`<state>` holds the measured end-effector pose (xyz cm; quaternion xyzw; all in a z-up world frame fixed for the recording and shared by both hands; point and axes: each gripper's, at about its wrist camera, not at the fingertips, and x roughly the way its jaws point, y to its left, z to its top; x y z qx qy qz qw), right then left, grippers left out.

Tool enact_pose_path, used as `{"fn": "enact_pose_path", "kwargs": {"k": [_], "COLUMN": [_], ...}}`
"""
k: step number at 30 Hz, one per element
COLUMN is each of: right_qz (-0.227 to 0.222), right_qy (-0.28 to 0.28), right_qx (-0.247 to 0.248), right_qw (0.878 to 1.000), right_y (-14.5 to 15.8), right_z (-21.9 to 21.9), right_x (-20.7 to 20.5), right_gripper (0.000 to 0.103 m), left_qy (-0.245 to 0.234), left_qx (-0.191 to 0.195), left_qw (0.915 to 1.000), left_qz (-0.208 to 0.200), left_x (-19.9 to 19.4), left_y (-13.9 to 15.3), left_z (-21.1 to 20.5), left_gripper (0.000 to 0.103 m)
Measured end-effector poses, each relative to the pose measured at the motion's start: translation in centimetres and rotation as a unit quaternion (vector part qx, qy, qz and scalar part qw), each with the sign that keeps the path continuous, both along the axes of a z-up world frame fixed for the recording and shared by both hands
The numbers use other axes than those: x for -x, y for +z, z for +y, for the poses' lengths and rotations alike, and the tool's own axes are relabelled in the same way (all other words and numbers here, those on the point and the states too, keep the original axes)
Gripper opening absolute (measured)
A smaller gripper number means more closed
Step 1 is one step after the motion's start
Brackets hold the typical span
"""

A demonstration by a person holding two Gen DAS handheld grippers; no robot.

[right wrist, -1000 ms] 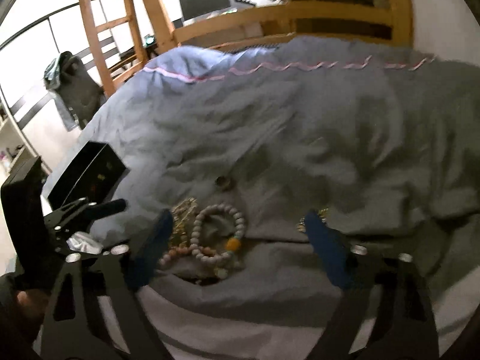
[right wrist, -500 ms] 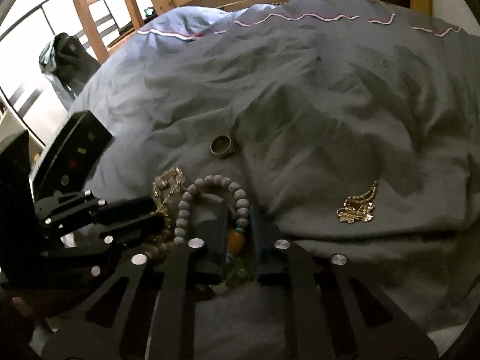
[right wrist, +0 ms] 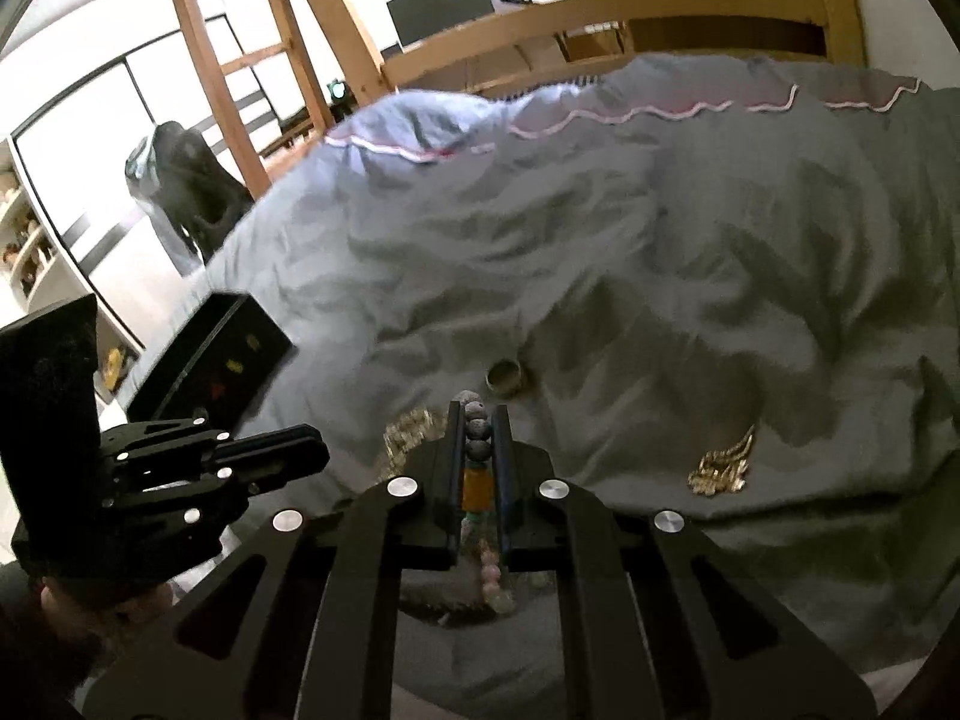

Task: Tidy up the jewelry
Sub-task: 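Grasp the silver ring with the left tool while the right tool grasps the white beaded bracelet, then carry the silver ring with the left tool while the right tool carries the white bracelet to the box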

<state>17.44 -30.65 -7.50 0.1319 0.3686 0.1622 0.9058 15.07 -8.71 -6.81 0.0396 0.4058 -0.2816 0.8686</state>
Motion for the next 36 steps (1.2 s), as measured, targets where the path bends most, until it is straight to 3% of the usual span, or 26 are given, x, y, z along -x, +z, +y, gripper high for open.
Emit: {"fn": "enact_pose_path", "kwargs": {"k": [4, 5, 6, 8, 11, 12, 13, 14, 15, 16, 36], "right_qz": [-0.004, 0.001, 0.005, 0.008, 0.006, 0.006, 0.007, 0.008, 0.008, 0.008, -0.022], "right_qy": [-0.005, -0.005, -0.004, -0.002, -0.004, -0.004, -0.005, -0.006, -0.006, -0.005, 0.005], "right_qx": [-0.004, 0.001, 0.004, 0.006, 0.004, 0.003, 0.003, 0.004, 0.004, 0.005, 0.014], "right_qw": [1.0, 1.0, 1.0, 1.0, 1.0, 1.0, 1.0, 1.0, 1.0, 1.0, 1.0], "right_y": [0.2, 0.0, -0.1, -0.3, -0.1, -0.1, -0.2, -0.2, -0.2, -0.2, 2.7], "right_z": [-0.2, 0.0, 0.1, 0.3, 0.0, 0.0, -0.1, 0.0, 0.0, 0.1, 1.1], "right_x": [0.0, -0.1, -0.2, -0.3, -0.1, -0.1, -0.1, -0.1, -0.1, -0.1, 1.4], "right_gripper": [0.009, 0.009, 0.009, 0.009, 0.009, 0.009, 0.009, 0.009, 0.009, 0.009, 0.009], "left_qy": [-0.014, -0.019, -0.025, -0.039, -0.043, -0.039, -0.037, -0.034, -0.032, -0.028, 0.001], "left_qx": [-0.004, -0.011, -0.015, -0.028, -0.05, -0.053, -0.054, -0.054, -0.054, -0.05, -0.031], "left_qw": [0.9998, 0.9996, 0.9994, 0.9987, 0.9975, 0.9973, 0.9971, 0.9968, 0.9966, 0.9967, 0.9994], "left_qz": [0.016, 0.016, 0.019, 0.02, 0.024, 0.031, 0.039, 0.048, 0.053, 0.057, 0.012], "left_x": [-0.2, -0.1, 0.1, 0.5, 0.6, 0.4, 0.2, 0.0, -0.2, -0.4, 0.8], "left_y": [-0.4, -0.7, -1.0, -1.5, -2.3, -2.7, -3.0, -3.3, -3.4, -3.4, 1.5], "left_z": [-0.2, -0.5, -0.8, -1.6, -2.0, -2.0, -1.9, -1.7, -1.6, -1.3, 0.2], "left_gripper": [0.006, 0.013, 0.033, 0.056, 0.056, 0.052, 0.046, 0.031, 0.022, 0.02, 0.02]}}
